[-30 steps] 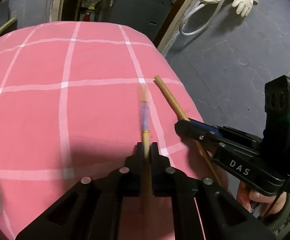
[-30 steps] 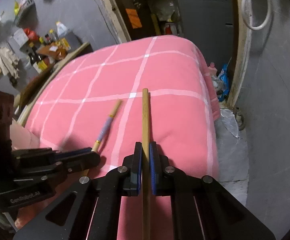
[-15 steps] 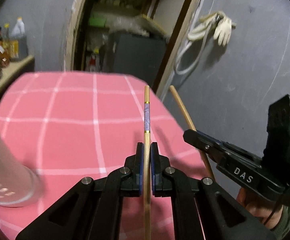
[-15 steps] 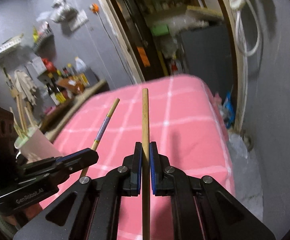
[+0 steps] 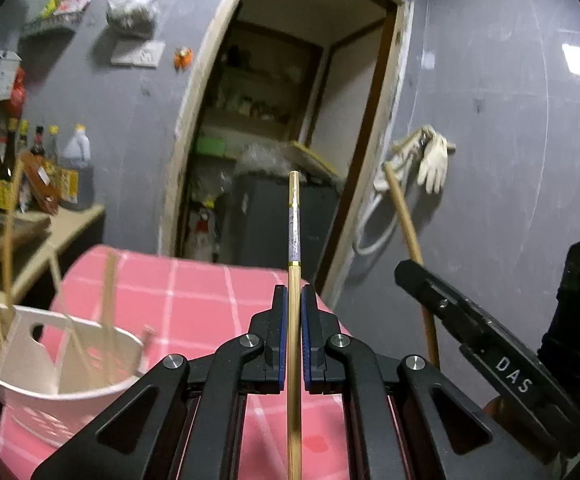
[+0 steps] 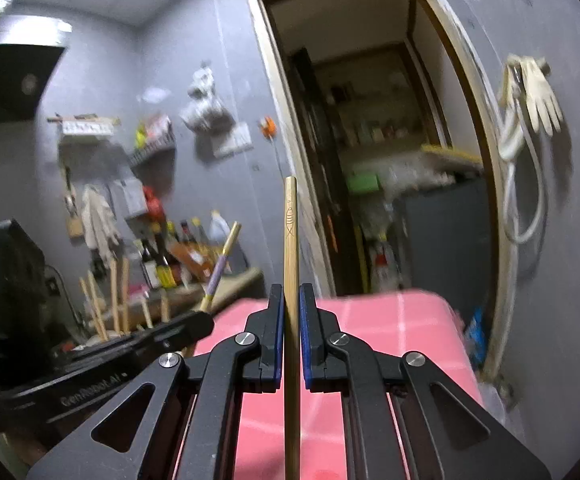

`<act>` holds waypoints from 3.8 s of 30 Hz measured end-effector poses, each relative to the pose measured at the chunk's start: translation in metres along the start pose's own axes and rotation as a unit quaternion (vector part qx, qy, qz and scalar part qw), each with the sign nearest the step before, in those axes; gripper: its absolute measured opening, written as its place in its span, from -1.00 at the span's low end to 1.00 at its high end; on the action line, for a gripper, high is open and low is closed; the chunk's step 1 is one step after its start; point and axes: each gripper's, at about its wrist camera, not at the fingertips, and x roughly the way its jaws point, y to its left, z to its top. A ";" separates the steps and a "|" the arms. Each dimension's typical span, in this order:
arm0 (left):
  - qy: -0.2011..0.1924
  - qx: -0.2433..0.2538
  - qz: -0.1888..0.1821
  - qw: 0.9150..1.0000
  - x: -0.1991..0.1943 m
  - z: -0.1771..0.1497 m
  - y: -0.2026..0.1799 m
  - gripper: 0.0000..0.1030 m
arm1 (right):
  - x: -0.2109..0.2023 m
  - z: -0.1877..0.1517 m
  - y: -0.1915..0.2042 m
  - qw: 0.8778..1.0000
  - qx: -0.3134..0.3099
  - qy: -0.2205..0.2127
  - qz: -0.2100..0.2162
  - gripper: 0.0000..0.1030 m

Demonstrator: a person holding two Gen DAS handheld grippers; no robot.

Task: Organize utensils
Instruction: 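Lift both held chopsticks upright and carry them over the caddy, then lower the chopsticks into the caddy and open both tools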

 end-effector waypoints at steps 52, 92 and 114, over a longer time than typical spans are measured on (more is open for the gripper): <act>-0.234 -0.083 0.158 0.956 -0.091 0.042 0.210 -0.92 | 0.098 -0.018 0.101 0.981 0.075 -0.163 0.075 -0.89; -0.254 -0.084 0.170 0.948 -0.085 0.024 0.204 -0.92 | 0.100 -0.029 0.114 0.978 0.025 -0.205 -0.002 -0.89; -0.243 -0.078 0.163 0.953 -0.076 0.017 0.200 -0.91 | 0.100 -0.040 0.118 0.981 0.000 -0.193 -0.005 -0.89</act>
